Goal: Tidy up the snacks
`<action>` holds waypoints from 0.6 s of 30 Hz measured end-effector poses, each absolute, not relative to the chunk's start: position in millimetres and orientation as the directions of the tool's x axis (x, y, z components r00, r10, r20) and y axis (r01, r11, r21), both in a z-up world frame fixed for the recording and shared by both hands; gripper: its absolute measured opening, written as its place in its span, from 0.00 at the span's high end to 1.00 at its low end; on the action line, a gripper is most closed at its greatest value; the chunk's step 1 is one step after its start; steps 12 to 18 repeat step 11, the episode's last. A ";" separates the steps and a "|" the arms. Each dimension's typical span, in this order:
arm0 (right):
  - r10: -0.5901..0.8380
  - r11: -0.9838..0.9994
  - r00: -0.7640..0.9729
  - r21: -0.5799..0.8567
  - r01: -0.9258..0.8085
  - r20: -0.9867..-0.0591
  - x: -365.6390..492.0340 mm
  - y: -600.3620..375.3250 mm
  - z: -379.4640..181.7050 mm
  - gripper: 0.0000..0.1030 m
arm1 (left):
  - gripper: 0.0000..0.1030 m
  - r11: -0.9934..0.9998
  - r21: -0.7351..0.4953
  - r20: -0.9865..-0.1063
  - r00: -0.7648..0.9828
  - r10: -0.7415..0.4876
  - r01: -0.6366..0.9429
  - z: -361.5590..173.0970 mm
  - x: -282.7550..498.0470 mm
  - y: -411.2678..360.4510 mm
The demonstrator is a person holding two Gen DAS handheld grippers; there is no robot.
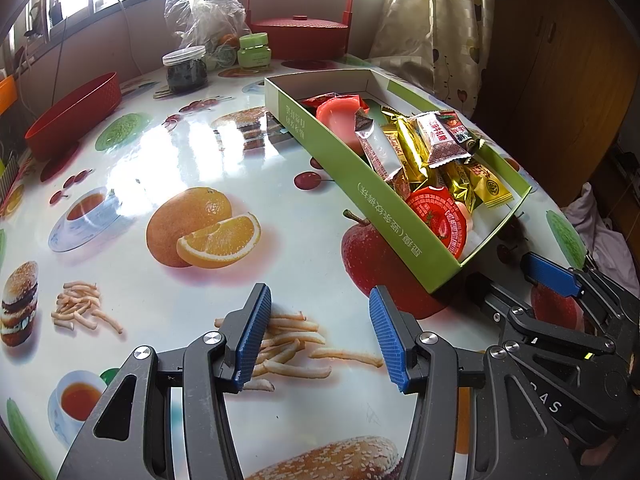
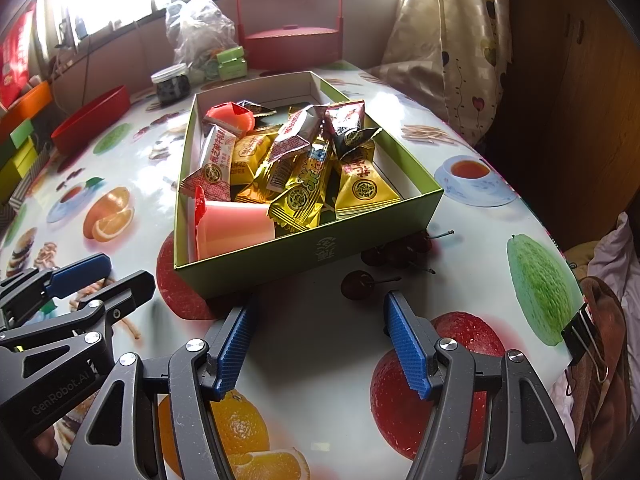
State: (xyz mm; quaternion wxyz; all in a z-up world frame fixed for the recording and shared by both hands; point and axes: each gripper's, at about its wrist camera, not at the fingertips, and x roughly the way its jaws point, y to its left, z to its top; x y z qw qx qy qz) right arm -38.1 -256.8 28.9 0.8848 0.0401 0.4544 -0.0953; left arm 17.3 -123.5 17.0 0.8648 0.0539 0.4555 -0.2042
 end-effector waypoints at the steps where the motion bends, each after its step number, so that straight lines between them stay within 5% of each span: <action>1: -0.132 0.979 0.569 -0.015 0.205 -0.812 -38.3 -256.4 28.7 0.36 | 0.49 0.911 -0.093 -0.810 0.502 -0.304 0.402 17.0 17.2 -123.5; 18: -0.132 0.979 0.569 -0.015 0.205 -0.811 -38.5 -255.9 28.5 0.36 | 0.49 0.911 -0.092 -0.810 0.502 -0.303 0.402 17.4 17.8 -123.1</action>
